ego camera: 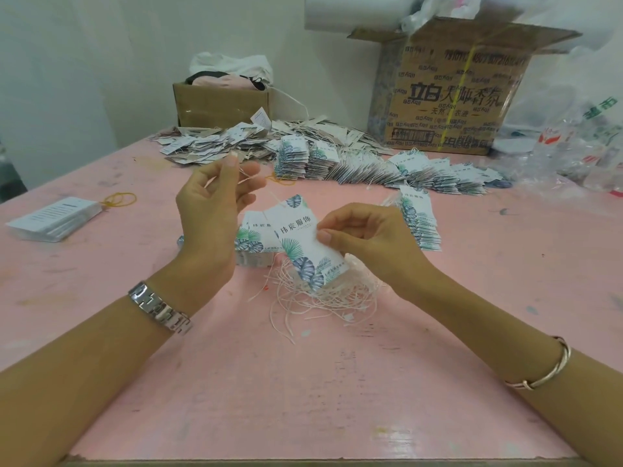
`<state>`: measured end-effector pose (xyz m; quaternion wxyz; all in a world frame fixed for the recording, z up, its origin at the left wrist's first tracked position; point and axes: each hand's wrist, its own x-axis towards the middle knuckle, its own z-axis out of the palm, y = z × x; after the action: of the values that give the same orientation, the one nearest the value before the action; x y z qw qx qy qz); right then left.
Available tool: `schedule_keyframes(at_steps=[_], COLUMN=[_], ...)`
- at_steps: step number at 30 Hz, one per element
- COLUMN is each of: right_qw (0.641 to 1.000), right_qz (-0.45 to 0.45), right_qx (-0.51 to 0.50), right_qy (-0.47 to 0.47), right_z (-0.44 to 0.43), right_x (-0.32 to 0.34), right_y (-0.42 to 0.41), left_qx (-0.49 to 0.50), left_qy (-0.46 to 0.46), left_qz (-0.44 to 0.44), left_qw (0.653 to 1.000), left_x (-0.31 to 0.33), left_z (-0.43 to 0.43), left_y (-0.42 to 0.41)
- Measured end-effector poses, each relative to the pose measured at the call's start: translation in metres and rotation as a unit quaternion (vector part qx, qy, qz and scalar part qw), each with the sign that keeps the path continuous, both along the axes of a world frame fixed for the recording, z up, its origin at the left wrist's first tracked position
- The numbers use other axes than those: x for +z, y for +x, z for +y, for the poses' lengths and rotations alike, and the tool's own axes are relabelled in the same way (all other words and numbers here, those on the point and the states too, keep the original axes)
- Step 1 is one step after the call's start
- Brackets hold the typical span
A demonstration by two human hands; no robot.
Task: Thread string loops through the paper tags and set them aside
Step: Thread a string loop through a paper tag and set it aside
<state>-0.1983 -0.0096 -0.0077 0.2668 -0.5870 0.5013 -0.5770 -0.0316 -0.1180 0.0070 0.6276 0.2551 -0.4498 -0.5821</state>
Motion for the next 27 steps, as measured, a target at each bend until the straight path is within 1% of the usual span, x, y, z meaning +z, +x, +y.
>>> schedule_keyframes(at_steps=[2,5,8,10,12,15,17,20,24,27], right_qw=[1.000,0.999,0.996,0.994,0.992,0.991,0.991,0.991,0.994,0.992], right_qz=[-0.006,-0.033,-0.065,-0.085,-0.097,-0.095,-0.088,-0.078,-0.061,-0.064], right_qx=[-0.012,-0.036,-0.059,-0.072,-0.081,-0.091,-0.100,-0.108,-0.095,-0.106], right_qy=[-0.003,-0.007,-0.010,-0.015,-0.018,-0.016,-0.016,-0.016,0.001,-0.006], right_z=[-0.001,-0.002,-0.003,-0.003,-0.003,-0.004,-0.005,-0.005,-0.004,-0.005], right_x=[0.000,0.002,0.006,0.008,0.010,0.010,0.009,0.008,0.006,0.004], right_y=[-0.002,-0.006,-0.011,-0.014,-0.017,-0.018,-0.018,-0.018,-0.017,-0.015], left_qx=[0.008,0.012,0.023,-0.002,-0.058,-0.140,-0.167,-0.175,-0.151,-0.143], left_qy=[-0.016,-0.049,-0.076,-0.076,-0.058,-0.065,-0.072,-0.059,-0.012,-0.022], left_qz=[-0.071,-0.178,-0.235,-0.234,-0.236,-0.242,-0.240,-0.242,-0.210,-0.209], left_qw=[0.997,0.983,0.969,0.969,0.968,0.958,0.954,0.953,0.966,0.967], left_x=[-0.004,-0.012,-0.014,-0.012,-0.011,-0.011,-0.013,-0.014,-0.017,-0.018], left_z=[-0.001,0.000,0.004,0.008,0.012,0.021,0.023,0.023,0.020,0.020], left_y=[0.000,0.001,0.000,0.000,-0.001,-0.005,-0.006,-0.007,-0.007,-0.006])
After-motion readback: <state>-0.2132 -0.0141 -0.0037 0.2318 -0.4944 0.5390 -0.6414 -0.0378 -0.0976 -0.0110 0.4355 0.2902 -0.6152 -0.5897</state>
